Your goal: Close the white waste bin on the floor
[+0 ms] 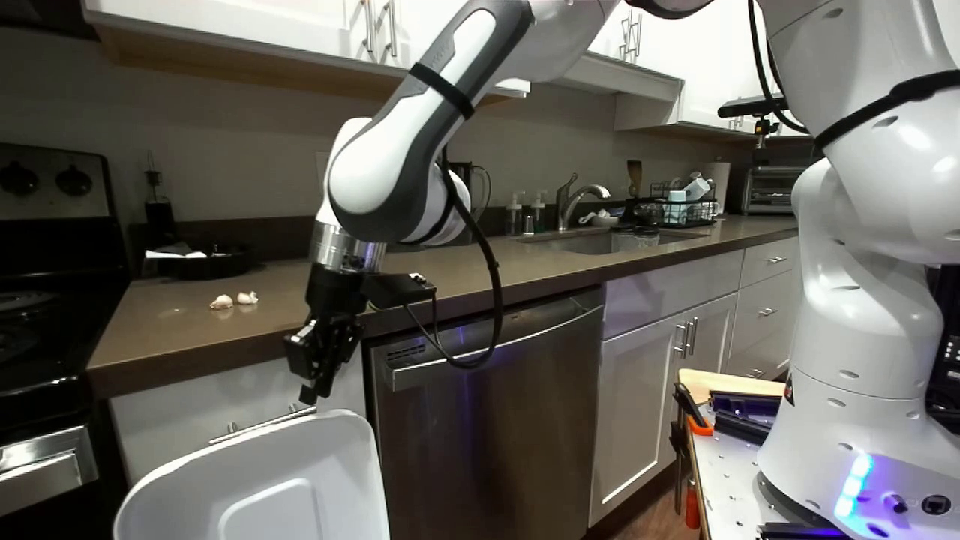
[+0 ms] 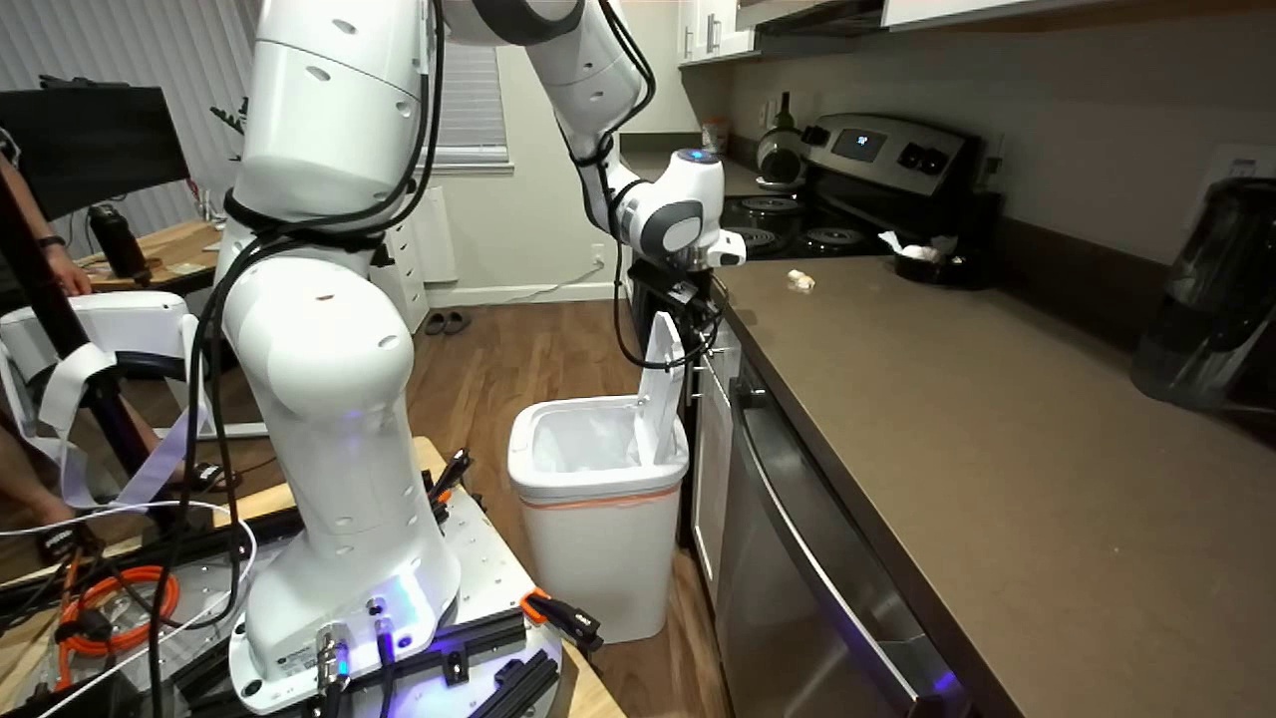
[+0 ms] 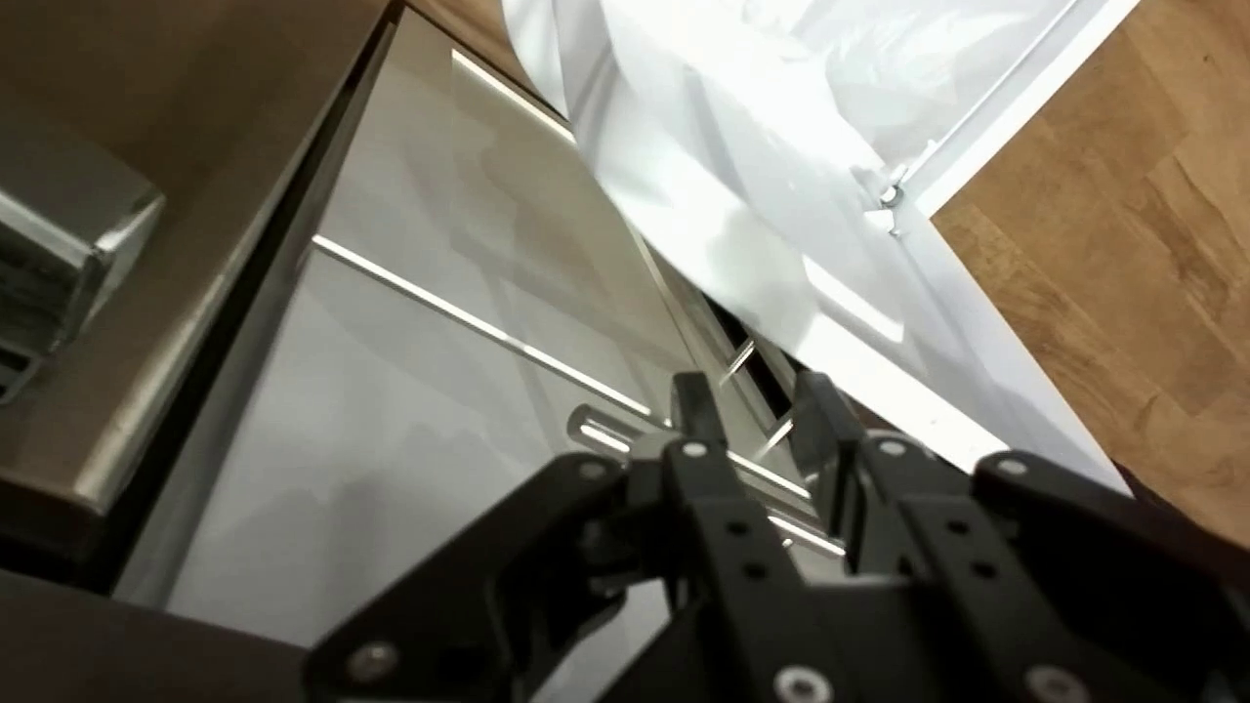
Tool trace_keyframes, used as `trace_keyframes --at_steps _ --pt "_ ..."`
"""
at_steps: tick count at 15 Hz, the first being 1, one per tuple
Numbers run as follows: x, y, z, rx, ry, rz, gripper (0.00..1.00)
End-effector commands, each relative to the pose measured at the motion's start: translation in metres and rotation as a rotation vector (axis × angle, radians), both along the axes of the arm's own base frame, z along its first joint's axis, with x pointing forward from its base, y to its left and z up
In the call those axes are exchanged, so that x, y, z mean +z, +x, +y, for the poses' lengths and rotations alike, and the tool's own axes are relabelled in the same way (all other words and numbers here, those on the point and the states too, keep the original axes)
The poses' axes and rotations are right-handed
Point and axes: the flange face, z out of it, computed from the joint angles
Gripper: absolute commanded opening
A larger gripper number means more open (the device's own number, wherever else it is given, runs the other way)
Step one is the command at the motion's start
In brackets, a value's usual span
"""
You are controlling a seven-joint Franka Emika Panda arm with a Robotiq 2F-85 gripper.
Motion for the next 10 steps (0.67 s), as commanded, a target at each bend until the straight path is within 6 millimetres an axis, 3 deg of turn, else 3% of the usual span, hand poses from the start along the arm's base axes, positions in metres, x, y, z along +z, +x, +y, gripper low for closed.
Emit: trace_keyframes --at_steps 1,5,10 --pt "-0.015 -0.010 0.002 -0.019 0.011 -0.042 0.01" --pt "-0.030 -0.022 0.008 -0.052 0.076 -0.015 0.00" --pt "-0.038 -0.048 0.033 -0.090 0.221 0.073 0.00"
